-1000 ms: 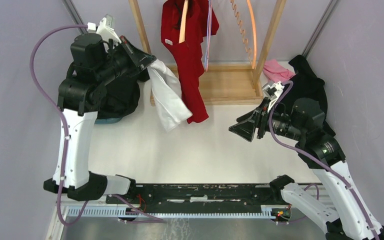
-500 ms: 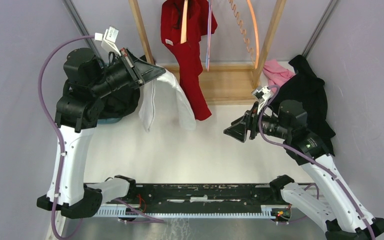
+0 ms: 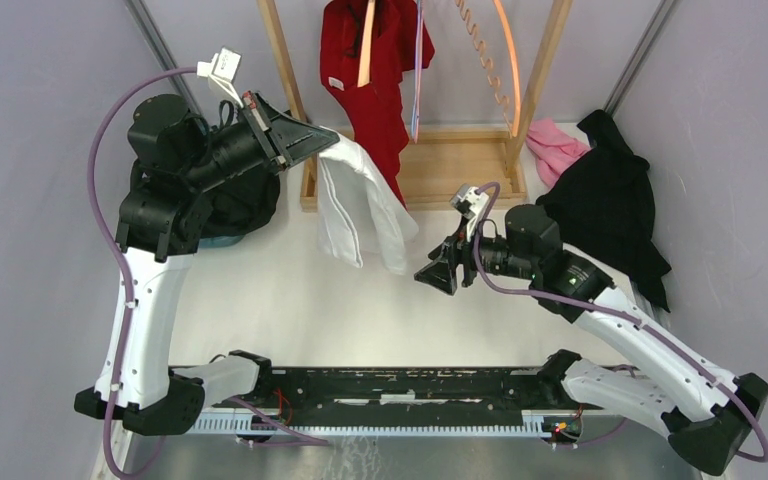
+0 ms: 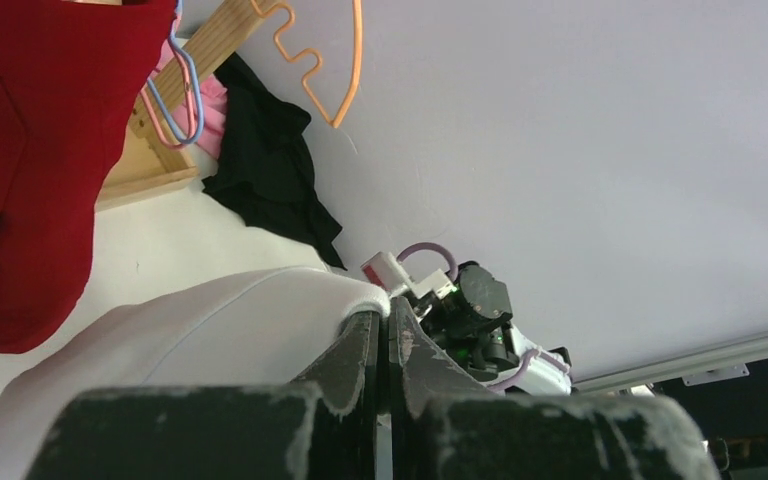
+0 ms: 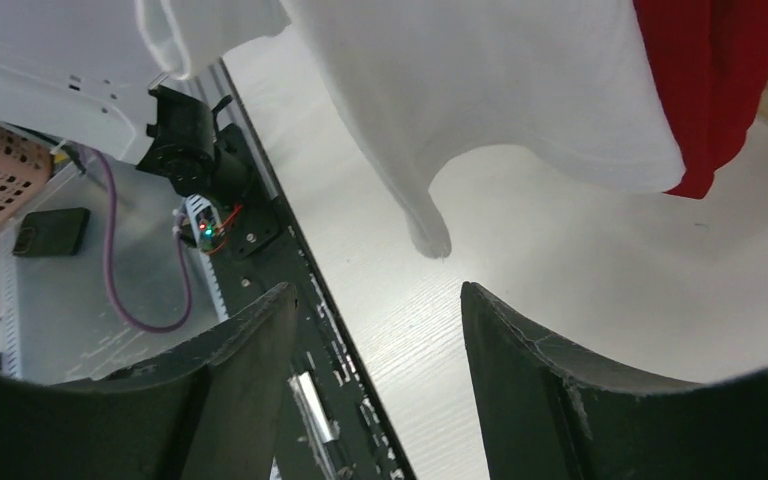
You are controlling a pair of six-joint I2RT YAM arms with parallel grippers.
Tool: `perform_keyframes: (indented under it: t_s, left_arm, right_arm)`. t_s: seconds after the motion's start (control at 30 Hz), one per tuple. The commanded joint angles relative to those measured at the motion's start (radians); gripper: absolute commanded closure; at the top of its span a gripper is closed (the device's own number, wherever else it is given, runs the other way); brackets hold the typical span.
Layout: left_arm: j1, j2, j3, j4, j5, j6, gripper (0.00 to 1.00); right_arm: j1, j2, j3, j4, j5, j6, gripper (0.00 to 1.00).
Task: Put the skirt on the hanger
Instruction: Pick up the skirt from the bin, then flatten out the skirt at the center of the board.
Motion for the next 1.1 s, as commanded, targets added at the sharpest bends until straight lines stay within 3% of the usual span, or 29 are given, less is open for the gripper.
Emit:
perform_keyframes:
  t_s: [0.0, 0.33, 0.67, 1.07]
  left_arm:
    - [0.001, -0.014, 0.030, 0.096, 0.055, -0.055, 0.96]
    - [0.002, -0.014, 0.015, 0.120, 0.062, -0.069, 0.97]
    - [0.001, -0.008, 0.010, 0.127, 0.057, -0.075, 0.97]
    - [0.001, -0.009, -0.009, 0.141, 0.051, -0.080, 0.97]
  right_arm:
    - [0.029, 0.003, -0.029, 0.140, 0.163, -0.064, 0.34]
    - [0.036, 0.095, -0.023, 0.234, 0.156, -0.075, 0.33]
    - [0.079, 0.167, -0.062, 0.381, 0.050, -0.048, 0.34]
    - [0.128, 0.208, -0.080, 0.422, 0.072, -0.038, 0.39]
